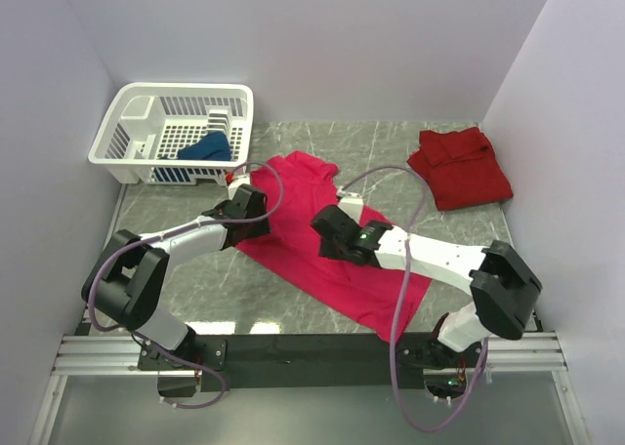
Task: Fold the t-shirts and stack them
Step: Fold the tshirt
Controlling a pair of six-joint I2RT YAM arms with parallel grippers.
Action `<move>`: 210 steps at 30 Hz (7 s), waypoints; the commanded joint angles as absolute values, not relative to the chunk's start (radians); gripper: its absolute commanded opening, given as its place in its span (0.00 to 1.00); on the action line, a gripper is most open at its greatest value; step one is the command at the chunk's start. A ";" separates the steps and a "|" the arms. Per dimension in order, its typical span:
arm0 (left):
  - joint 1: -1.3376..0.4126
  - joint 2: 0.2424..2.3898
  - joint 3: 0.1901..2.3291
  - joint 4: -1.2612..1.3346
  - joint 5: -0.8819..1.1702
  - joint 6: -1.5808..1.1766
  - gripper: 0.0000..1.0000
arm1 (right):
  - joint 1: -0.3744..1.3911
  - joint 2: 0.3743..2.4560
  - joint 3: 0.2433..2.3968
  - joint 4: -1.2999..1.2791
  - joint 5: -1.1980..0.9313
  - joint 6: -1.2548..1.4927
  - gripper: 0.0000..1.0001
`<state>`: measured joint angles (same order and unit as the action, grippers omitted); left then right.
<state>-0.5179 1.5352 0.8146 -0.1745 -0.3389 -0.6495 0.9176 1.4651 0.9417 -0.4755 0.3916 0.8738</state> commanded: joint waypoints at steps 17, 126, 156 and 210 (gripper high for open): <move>-0.566 1.528 0.787 -0.117 -0.202 -0.721 0.25 | 0.965 1.457 1.008 -0.462 0.451 0.828 0.47; -1.068 1.201 0.411 -0.228 -0.365 -1.239 0.97 | 0.215 1.456 0.905 -0.469 0.284 0.560 0.47; -0.877 0.973 0.302 -0.238 -0.351 -1.097 0.99 | -0.069 1.569 0.859 -0.486 0.241 0.488 0.52; -0.374 1.249 0.696 -0.160 -0.218 -0.695 0.99 | 0.857 1.723 1.291 -0.296 0.023 0.448 0.51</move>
